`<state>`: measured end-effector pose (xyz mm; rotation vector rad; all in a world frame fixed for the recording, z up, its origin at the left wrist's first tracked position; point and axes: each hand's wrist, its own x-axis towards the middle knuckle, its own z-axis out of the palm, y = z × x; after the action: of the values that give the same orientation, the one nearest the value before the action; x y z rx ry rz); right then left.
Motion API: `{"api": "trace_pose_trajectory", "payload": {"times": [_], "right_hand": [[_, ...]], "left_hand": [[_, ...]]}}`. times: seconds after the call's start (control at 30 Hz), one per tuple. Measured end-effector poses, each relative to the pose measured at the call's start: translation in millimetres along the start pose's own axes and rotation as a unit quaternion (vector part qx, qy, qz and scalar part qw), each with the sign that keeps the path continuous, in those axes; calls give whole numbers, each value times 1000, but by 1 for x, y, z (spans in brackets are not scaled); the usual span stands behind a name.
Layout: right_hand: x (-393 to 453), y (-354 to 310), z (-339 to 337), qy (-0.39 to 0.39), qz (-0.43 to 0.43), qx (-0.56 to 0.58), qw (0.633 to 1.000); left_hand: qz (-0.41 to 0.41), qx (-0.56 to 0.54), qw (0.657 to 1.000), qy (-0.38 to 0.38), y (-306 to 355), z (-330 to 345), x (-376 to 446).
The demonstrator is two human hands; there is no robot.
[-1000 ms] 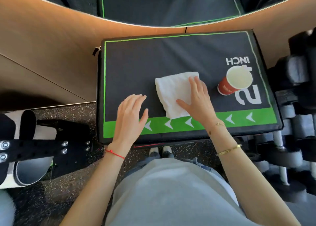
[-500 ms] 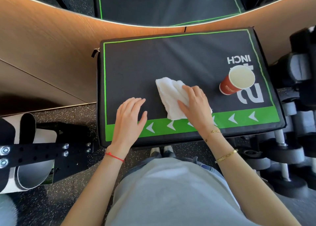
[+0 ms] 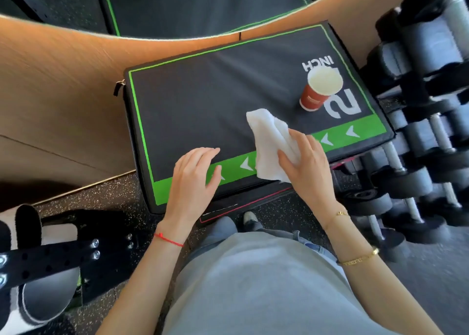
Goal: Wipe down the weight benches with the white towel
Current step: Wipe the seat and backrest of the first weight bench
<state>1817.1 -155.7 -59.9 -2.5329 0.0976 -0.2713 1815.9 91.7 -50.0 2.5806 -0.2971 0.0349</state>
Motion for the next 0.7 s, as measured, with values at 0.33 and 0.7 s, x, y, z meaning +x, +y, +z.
{"api": "trace_pose_trajectory", "payload": {"times": [0.33,0.7], "right_hand": [[-141,-44,-1,134,147,-29,980],[-339,-110,3,247,325,-76,910]], "left_hand": [[209,6,974,-85,-19,-18,-39],[368,-20,903,-221,4,-30,-136]]}}
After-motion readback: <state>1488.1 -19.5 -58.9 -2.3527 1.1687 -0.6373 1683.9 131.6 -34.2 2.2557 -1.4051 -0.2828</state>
